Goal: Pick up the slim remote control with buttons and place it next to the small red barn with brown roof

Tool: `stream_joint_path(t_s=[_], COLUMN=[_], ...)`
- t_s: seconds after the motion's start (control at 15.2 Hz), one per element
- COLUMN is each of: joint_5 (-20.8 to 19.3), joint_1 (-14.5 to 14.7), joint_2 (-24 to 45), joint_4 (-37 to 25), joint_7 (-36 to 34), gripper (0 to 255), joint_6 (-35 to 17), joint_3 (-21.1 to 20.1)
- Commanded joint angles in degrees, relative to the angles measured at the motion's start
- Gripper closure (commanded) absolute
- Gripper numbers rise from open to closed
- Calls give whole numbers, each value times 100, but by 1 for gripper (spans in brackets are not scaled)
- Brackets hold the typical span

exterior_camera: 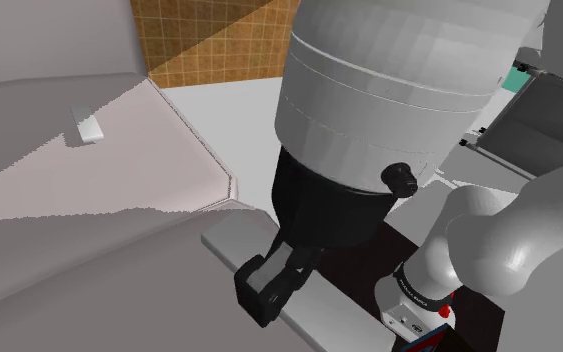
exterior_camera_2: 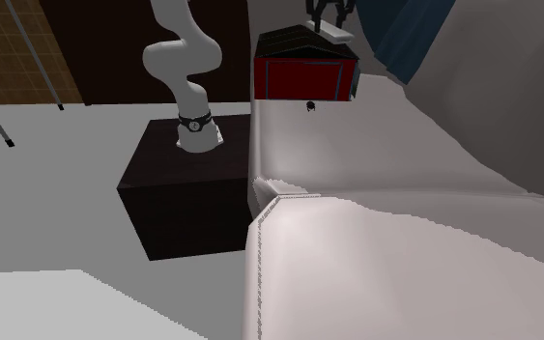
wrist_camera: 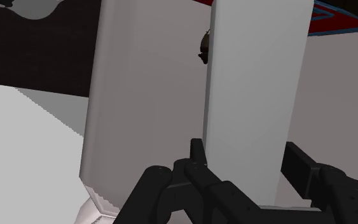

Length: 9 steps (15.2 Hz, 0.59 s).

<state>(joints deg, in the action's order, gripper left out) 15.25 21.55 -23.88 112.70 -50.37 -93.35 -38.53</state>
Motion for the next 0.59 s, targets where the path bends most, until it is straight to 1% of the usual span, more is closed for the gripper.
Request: stream_joint_path(t_s=[0.0,0.53], joint_5=[38,123], joint_1=[22,67], joint_2=[-48,-94], joint_4=[193,830], joint_7=[15,65], gripper=[255,255], joint_6=[-151,-750], joint_3=[-12,-112])
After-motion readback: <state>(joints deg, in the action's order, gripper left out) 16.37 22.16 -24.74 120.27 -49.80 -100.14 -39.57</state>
